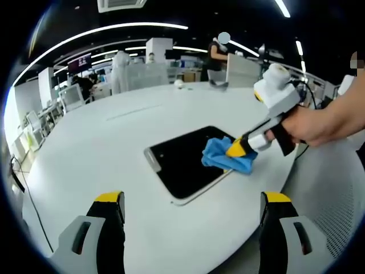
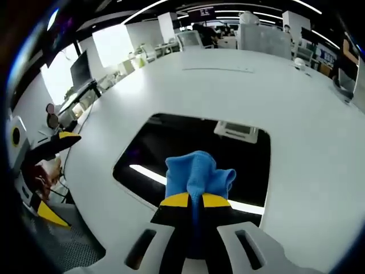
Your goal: Wipe the mirror surface with the cleaning cloth until all visible marks leave the cleaned area.
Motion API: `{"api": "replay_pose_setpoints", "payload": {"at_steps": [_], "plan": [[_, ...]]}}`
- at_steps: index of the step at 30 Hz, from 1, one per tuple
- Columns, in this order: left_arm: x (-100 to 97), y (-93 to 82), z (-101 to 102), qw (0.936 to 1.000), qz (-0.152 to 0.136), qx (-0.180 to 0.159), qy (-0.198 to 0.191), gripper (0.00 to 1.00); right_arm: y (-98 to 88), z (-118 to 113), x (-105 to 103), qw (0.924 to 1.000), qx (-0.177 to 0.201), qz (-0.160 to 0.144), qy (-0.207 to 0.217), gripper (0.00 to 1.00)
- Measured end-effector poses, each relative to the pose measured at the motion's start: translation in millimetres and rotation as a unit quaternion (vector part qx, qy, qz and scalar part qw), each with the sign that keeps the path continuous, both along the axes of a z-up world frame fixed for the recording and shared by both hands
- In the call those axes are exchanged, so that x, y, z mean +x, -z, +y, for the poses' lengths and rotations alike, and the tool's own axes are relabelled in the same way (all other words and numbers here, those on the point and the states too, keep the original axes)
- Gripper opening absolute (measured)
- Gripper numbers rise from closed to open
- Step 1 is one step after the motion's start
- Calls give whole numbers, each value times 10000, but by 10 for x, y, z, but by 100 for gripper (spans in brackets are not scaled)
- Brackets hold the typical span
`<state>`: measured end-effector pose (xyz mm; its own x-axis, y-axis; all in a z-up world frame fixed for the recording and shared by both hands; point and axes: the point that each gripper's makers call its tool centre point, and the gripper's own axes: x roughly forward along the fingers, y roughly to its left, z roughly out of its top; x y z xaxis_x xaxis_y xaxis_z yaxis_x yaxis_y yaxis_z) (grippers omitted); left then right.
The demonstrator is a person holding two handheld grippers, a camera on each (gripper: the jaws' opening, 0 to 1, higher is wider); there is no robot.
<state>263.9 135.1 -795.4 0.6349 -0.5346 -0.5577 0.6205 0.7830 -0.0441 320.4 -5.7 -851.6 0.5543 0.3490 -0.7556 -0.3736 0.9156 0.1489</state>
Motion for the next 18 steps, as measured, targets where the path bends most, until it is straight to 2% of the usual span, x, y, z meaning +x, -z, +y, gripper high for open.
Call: {"api": "replay_pose_setpoints", "payload": {"at_steps": [7,18], "plan": [[-1,-6,-11,10000,-10,-18,13,99,9,107,33,9999,102,49,28,0],[-6,-16,-32,10000,-4,-84,33,99,7,373,23,9997,100,-16,-206,0]]}}
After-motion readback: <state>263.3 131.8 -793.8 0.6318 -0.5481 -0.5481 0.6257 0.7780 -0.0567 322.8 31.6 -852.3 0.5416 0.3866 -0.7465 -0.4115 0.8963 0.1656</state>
